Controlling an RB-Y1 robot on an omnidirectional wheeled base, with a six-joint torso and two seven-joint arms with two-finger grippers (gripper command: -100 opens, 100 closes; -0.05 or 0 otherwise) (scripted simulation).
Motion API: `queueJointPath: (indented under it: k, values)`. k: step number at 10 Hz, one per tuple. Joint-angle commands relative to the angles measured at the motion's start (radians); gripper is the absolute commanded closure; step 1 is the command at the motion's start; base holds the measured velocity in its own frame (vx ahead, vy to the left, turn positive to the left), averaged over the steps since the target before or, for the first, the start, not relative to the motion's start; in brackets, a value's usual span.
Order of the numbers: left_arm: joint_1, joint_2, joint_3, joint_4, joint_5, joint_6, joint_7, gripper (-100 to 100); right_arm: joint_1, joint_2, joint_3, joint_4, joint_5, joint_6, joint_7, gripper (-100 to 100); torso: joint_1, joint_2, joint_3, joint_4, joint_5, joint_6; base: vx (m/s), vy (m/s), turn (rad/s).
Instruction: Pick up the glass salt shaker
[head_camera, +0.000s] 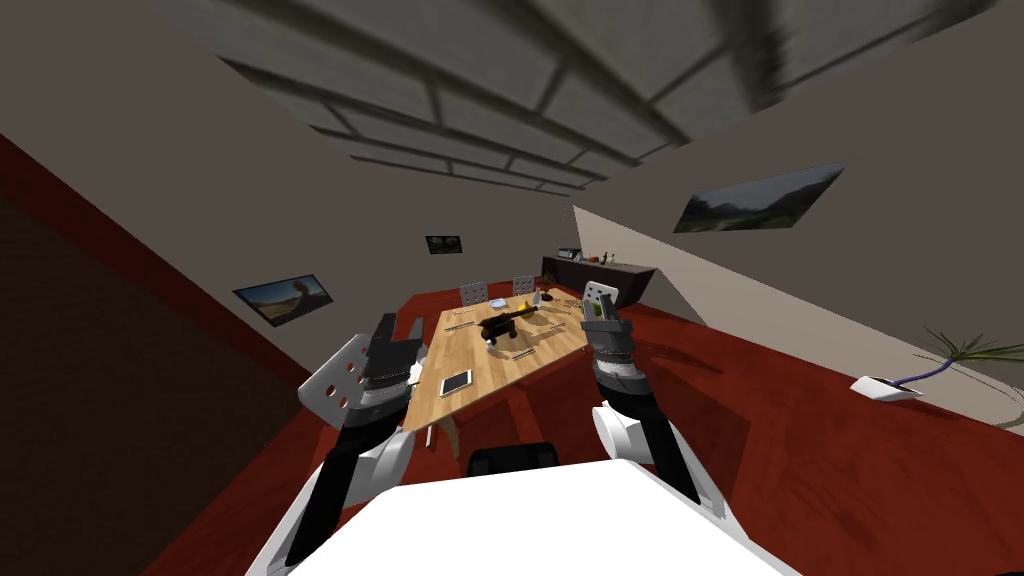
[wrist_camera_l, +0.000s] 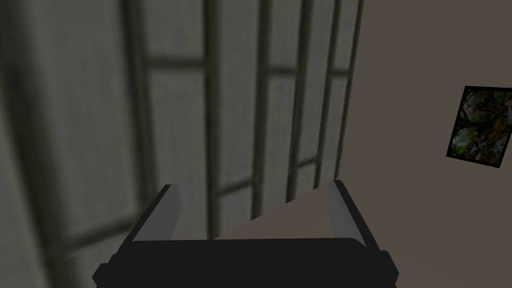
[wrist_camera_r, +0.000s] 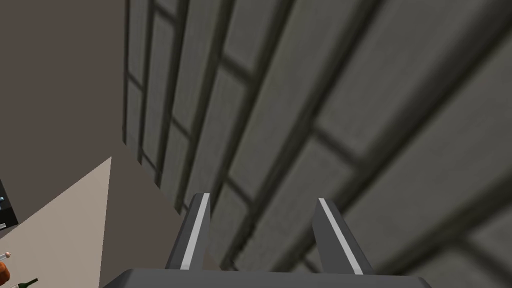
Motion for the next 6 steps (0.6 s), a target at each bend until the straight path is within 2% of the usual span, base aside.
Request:
queueJointPath:
  k: [1,5,6]
  values:
    - [-0.019,0.031,-0.008,0.042,-0.01,0.017,-0.018,-100,0.0,0.0,0.0,0.0,0.0,0.0,0.0,0,0.0,0.0,0.0,0.0,0.0,0.0,-0.054,-0.05,-0.1]
    - [-0.088,0.095,-0.013,0.168,-0.032,0.066,-0.063,-100,0.0,0.0,0.0,0.0,0.0,0.0,0.0,0,-0.002,0.001,0.0,0.0,0.0,0.0,-0.056,-0.071,-0.106]
    - [-0.088,0.095,-0.013,0.177,-0.032,0.066,-0.063,-100,0.0,0.0,0.0,0.0,0.0,0.0,0.0,0,-0.003,0.002,0.001,0.0,-0.001,0.0,-0.05,-0.048,-0.027]
